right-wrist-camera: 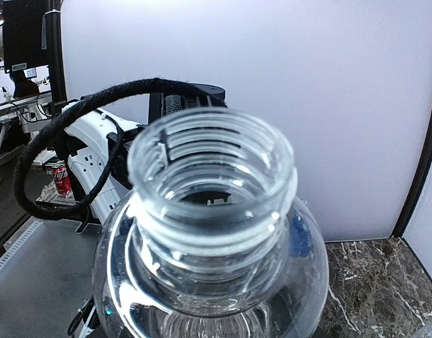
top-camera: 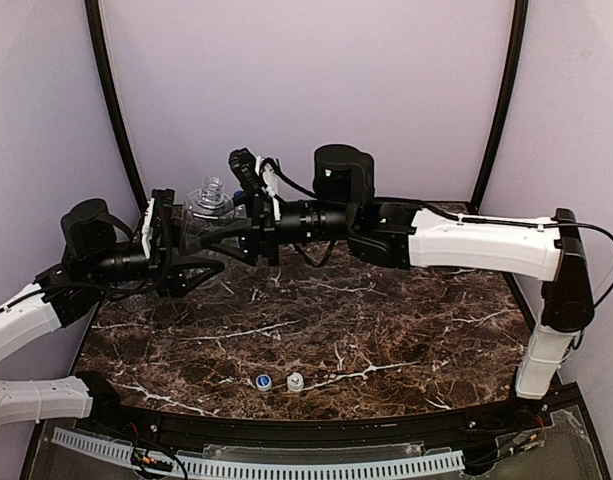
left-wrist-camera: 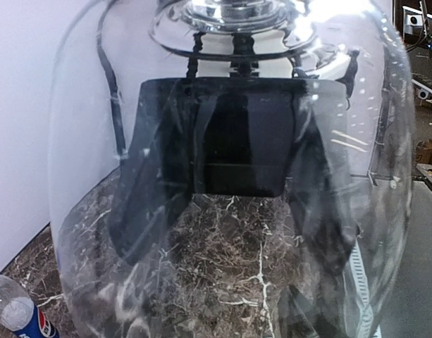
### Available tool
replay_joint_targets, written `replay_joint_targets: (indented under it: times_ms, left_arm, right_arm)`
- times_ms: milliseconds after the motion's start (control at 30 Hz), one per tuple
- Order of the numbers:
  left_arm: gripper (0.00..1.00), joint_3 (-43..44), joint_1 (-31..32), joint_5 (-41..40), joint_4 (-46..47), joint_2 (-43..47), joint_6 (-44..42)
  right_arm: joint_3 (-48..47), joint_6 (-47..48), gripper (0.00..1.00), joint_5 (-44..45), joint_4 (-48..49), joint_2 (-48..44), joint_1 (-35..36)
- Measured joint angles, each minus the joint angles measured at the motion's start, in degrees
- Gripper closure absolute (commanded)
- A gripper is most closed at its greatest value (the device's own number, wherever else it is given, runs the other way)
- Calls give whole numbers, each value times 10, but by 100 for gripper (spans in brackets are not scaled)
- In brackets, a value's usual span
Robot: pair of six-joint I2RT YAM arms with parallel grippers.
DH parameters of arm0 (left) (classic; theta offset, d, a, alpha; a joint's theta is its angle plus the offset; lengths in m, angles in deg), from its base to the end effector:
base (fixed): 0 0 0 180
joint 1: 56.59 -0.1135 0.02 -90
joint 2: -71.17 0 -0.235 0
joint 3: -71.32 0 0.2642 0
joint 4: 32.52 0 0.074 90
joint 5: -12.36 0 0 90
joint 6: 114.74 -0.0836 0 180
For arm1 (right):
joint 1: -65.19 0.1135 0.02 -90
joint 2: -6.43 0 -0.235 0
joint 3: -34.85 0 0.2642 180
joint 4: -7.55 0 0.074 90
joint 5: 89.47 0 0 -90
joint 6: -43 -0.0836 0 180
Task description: Unscrew the bottle caps
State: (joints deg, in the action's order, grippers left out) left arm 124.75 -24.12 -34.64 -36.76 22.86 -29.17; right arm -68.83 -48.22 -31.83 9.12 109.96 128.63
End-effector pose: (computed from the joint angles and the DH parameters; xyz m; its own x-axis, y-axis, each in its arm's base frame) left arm 0.1904 -0.1887 0.3146 0.0877 0.0112 -0.9961 0.9641 0.2508 0.0877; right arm 0.1763 0.4527 0.3470 -0.0078 0.0247 -0.9997 -0.9948 -0.1014 0.0052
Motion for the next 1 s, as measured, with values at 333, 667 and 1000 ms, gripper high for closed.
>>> replay_joint_targets:
  times_ms: [333, 667, 1000]
  left_arm:
    - [1, 1, 1, -23, -23, 3, -22]
    - [19, 67, 0, -59, -84, 12, -71]
    - [53, 74, 0, -31, -120, -6, -67]
  right_arm:
    - [18, 66, 61, 22, -24, -19, 0]
    - [51, 164, 61, 150, -126, -25, 7]
    - [50, 198, 61, 179, -163, 13, 27]
